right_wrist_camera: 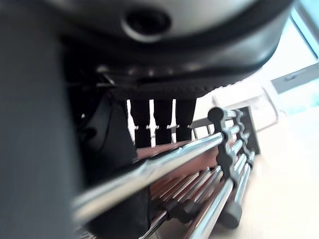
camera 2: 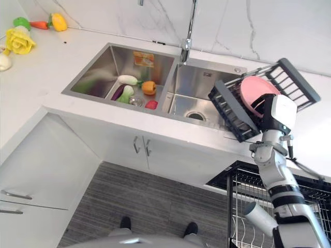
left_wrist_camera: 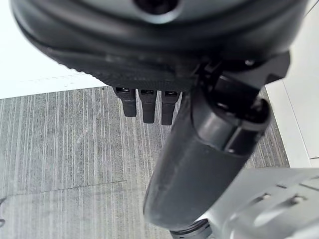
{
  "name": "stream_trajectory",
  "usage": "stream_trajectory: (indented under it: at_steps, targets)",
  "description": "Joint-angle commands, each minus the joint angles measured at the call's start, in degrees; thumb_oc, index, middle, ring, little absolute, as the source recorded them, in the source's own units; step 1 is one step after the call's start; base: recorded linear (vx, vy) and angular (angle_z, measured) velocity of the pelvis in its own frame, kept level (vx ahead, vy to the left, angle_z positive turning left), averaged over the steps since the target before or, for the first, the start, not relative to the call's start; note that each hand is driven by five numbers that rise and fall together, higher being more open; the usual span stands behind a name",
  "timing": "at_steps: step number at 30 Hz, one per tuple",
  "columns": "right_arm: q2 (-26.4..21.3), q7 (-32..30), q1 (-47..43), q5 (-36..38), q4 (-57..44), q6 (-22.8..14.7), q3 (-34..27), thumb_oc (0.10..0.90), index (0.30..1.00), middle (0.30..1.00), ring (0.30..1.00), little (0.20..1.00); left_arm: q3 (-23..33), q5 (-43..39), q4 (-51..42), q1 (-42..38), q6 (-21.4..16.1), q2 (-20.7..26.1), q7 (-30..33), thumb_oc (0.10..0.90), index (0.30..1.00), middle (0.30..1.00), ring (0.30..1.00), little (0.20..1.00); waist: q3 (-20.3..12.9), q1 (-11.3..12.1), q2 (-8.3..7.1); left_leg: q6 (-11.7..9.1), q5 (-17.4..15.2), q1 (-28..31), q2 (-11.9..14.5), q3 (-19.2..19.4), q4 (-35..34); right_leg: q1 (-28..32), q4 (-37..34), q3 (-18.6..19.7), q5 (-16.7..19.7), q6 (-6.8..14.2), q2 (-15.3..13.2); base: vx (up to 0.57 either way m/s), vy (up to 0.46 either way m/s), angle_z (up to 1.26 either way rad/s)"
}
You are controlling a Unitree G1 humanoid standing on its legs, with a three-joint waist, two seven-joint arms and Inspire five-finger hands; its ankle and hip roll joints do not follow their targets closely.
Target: Place the dishes in the dishwasher.
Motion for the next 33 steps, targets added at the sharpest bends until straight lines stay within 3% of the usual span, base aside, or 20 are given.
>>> stream_trajectory:
  at_steps: [1, 5, 14, 20, 24, 33]
  targets:
    - [-1.23, -9.21, -6.13, 3.37, -4.9, -1.21, -9.71, 0.4, 0.3, 0.3, 0.3, 0.3, -4.52, -0.79, 4.65, -2.5, 0.78, 0.59, 1.29, 0.8, 0.9, 0.9, 0.9, 0.9, -0.2, 0.9, 0.51, 1.2, -6.24, 3.99, 0.27, -0.91, 0.54, 0.19, 0.83, 0.55, -5.36, 1.65, -1.2, 0.0, 0.0, 0.0]
    - [-3.66, -8.52, -4.14, -1.04, -7.96, -0.89, -11.19, 0.4, 0.3, 0.3, 0.3, 0.3, -4.58, -0.24, 4.15, -2.16, 0.16, 0.5, 1.17, 0.8, 0.9, 0.9, 0.9, 0.9, -0.47, 0.63, 0.67, 1.26, -6.5, 4.55, 0.35, -0.83, 0.55, 0.51, 0.84, 0.58, -5.42, 1.68, -1.19, 0.0, 0.0, -0.02]
    - [-7.14, -10.01, 0.12, -3.17, -14.95, -1.25, -17.32, 0.4, 0.3, 0.3, 0.3, 0.3, -5.1, 1.82, 4.62, -2.64, 0.28, 0.37, 0.25, 0.8, 0.9, 0.9, 0.9, 0.9, -1.32, -0.8, 0.68, 1.54, -7.27, 5.74, 0.12, 0.28, 0.72, 0.63, 0.92, 1.68, -5.21, 1.94, -1.28, -0.01, 0.012, -0.02]
    - [-9.69, -9.87, 7.47, -6.98, -23.01, -0.96, -24.22, 0.4, 0.3, 0.3, 0.3, 0.3, -4.43, 3.71, 5.49, -3.41, 0.72, 0.04, -1.0, 0.8, 0.9, 0.9, 0.9, 0.9, -2.14, -3.07, 0.37, 2.07, -8.21, 6.96, -0.19, 2.01, 0.91, -0.14, 0.97, 3.57, -4.63, 2.32, -1.33, -0.02, 0.033, -0.16]
    - [-9.03, -9.12, 13.33, -8.06, -25.91, -0.44, -28.92, 0.4, 0.3, 0.3, 0.3, 0.3, -3.5, 4.64, 6.32, -3.78, 0.61, -0.67, -2.25, 0.8, 0.9, 0.9, 0.9, 0.9, -2.17, -5.12, -0.01, 2.86, -9.32, 8.35, -0.76, 4.61, 1.19, -1.8, 0.99, 6.33, -3.33, 3.02, -1.12, -0.03, 0.041, -0.34]
    - [-7.44, -6.83, 19.19, -8.21, -27.87, -0.34, -32.09, 0.4, 0.3, 0.3, 0.3, 0.3, -1.75, 4.41, 5.96, -4.24, 0.06, -1.39, -3.2, 0.8, 0.9, 0.9, 0.9, 0.9, -2.11, -8.84, -0.72, 4.49, -13.07, 9.35, -1.88, 11.39, 6.28, -6.7, 1.36, 13.48, -0.22, 3.78, -0.61, -0.03, 0.035, -0.66]
